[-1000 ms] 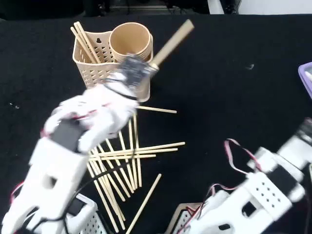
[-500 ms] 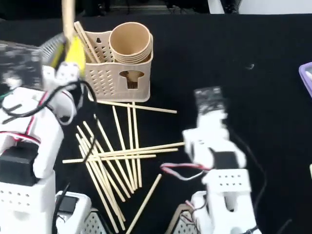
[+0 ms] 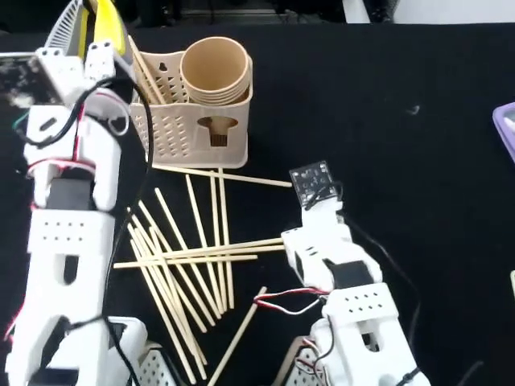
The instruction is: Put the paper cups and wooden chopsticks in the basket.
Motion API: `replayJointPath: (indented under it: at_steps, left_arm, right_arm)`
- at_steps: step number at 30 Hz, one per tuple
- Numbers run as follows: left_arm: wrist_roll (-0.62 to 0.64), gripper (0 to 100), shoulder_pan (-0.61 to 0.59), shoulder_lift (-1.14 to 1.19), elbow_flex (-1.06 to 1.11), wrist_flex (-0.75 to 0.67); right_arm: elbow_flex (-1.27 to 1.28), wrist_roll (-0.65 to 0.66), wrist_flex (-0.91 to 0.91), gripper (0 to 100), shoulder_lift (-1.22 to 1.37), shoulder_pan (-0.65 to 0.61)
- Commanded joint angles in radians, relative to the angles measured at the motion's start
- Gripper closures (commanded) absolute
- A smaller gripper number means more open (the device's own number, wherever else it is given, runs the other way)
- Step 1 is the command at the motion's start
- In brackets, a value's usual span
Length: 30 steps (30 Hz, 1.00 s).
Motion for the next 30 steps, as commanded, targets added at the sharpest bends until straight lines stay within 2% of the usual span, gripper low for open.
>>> replayJointPath:
  at_steps: [1, 12, 23, 28, 30]
  left_arm:
    - [0.008, 97, -0.01, 0.092, -0.038, -0.048]
    - [0.009, 97, -0.004, 0.233, -0.019, -0.043]
    - [0.014, 97, -0.001, 0.229, 0.151, -0.048]
    - [0.017, 85, 0.016, 0.229, 0.147, -0.041]
    - [0.017, 86, 0.021, 0.229, 0.147, -0.041]
  right_arm:
    - [-0.008, -0.008, -0.025, 82.2, -0.022, -0.012]
    - [-0.007, -0.008, -0.026, 82.2, -0.022, -0.014]
    - [-0.007, -0.008, -0.026, 82.2, -0.022, -0.014]
    - [-0.005, -0.008, -0.026, 82.2, -0.022, -0.014]
    - [-0.005, -0.008, -0.026, 82.2, -0.022, -0.014]
